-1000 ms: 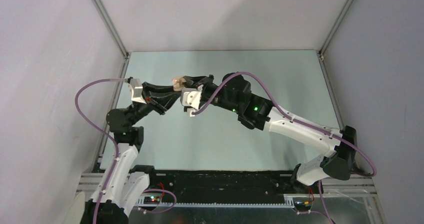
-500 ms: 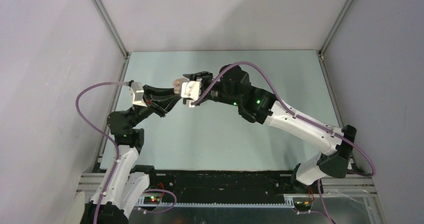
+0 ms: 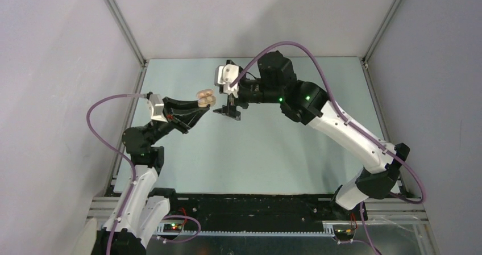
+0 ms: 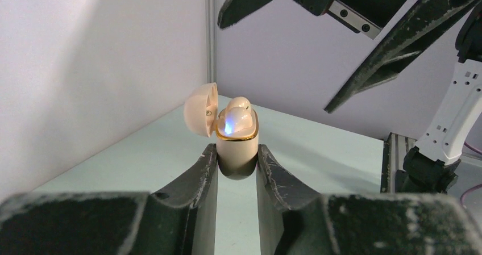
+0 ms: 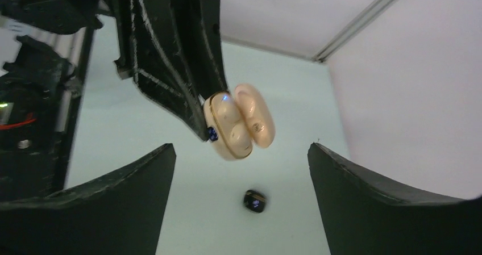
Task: Insert the wireless bluetooth earbuds into the charging case
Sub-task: Insert the right earbud into the right side groove of the charging case, then close the charging case with the earbuds at the center of the board.
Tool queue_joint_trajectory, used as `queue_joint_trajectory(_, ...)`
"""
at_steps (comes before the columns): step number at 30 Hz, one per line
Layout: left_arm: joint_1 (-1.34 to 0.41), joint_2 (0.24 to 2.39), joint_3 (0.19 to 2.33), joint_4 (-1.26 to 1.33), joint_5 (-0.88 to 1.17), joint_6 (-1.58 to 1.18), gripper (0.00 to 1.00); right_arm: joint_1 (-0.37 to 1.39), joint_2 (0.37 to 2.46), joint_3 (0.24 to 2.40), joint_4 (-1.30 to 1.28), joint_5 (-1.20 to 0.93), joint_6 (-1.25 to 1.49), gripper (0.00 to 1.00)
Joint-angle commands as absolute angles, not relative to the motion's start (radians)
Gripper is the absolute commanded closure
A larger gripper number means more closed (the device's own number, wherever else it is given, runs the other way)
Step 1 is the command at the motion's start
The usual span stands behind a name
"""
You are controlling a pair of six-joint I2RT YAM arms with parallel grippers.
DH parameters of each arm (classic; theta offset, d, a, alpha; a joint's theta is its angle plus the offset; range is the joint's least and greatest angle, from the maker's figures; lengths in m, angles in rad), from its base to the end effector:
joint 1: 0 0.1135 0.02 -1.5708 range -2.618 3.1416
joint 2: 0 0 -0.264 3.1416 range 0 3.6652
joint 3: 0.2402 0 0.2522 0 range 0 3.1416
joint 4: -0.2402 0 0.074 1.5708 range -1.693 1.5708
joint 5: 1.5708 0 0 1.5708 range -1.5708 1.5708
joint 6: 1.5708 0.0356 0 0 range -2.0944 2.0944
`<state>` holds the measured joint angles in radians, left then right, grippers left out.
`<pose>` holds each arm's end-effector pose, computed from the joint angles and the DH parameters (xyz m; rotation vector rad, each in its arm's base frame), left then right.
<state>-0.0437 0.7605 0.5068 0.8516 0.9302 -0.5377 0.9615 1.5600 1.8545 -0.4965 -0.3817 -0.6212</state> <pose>0.1583 -0.0355 0.3457 0.6296 1.1198 -0.9531 0.1831 0.2856 0.4845 -1.4577 1.0475 0.5826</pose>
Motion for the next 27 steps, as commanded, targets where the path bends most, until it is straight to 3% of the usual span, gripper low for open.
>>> queue_joint_trajectory(1,-0.041,0.777,0.541,0.869,0.972,-0.513,1.00,0.895,1.566,1.900,-0.652,-0.535,-0.510,0.05)
queue_joint_trajectory(5,-0.032,0.793,0.574,0.829,1.024,-0.498,1.00,0.868,1.613,1.927,-0.719,-0.550,-0.471,0.01)
queue_joint_trajectory(16,-0.033,0.797,0.625,0.705,1.095,-0.466,1.00,0.873,1.723,1.987,-0.639,-0.553,-0.407,0.01)
queue_joint_trajectory(22,-0.040,0.794,0.631,0.655,1.071,-0.463,1.00,0.918,1.664,1.927,-0.591,-0.567,-0.518,0.01)
queue_joint_trajectory(27,-0.042,0.787,0.633,0.621,0.937,-0.506,1.00,0.981,1.576,1.810,-0.618,-0.518,-0.677,0.01)
